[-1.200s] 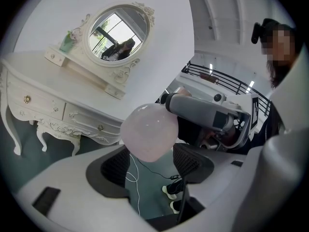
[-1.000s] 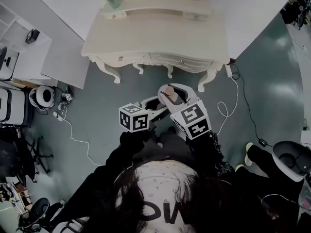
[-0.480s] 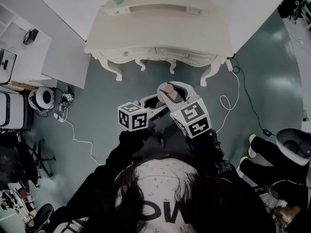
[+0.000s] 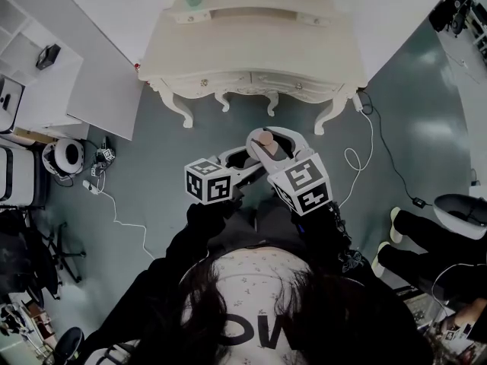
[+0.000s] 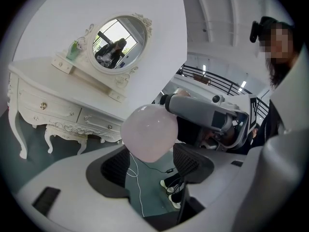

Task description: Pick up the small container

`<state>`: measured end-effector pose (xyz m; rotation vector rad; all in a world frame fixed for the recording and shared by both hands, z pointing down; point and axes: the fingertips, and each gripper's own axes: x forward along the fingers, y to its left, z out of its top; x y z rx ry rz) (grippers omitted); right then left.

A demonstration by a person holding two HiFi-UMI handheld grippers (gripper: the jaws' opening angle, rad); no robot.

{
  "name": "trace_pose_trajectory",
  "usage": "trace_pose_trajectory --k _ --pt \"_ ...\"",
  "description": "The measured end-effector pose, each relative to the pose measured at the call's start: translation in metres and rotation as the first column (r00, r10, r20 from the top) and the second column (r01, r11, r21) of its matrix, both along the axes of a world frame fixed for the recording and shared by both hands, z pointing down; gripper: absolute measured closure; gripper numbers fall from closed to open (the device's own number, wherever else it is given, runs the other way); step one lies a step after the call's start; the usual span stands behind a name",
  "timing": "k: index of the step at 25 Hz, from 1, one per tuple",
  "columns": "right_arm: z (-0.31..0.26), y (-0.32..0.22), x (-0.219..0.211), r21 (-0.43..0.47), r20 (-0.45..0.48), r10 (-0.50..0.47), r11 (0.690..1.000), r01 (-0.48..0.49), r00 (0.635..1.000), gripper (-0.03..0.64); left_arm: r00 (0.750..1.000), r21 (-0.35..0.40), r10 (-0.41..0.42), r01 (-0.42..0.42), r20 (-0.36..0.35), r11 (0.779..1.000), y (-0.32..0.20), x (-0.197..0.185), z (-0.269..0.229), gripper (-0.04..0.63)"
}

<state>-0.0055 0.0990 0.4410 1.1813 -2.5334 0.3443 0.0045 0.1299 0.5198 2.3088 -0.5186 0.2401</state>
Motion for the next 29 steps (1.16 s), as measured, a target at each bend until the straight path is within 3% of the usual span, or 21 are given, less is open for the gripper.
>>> trace_pose_trajectory --k 10,29 --pt "-0.002 0.009 -0.017 0.007 -0.015 0.016 1.0 -0.016 1.0 0.471 1.0 0.011 0.018 -0.018 -0.008 1.0 0.008 -0.016 -0.002 0.313" --pt "0.003 0.01 -0.009 0.003 -0.033 0.029 1.0 -0.029 0.999 0.471 0.999 0.007 0.032 -0.032 -0.015 0.999 0.009 -0.008 0.003 0.313"
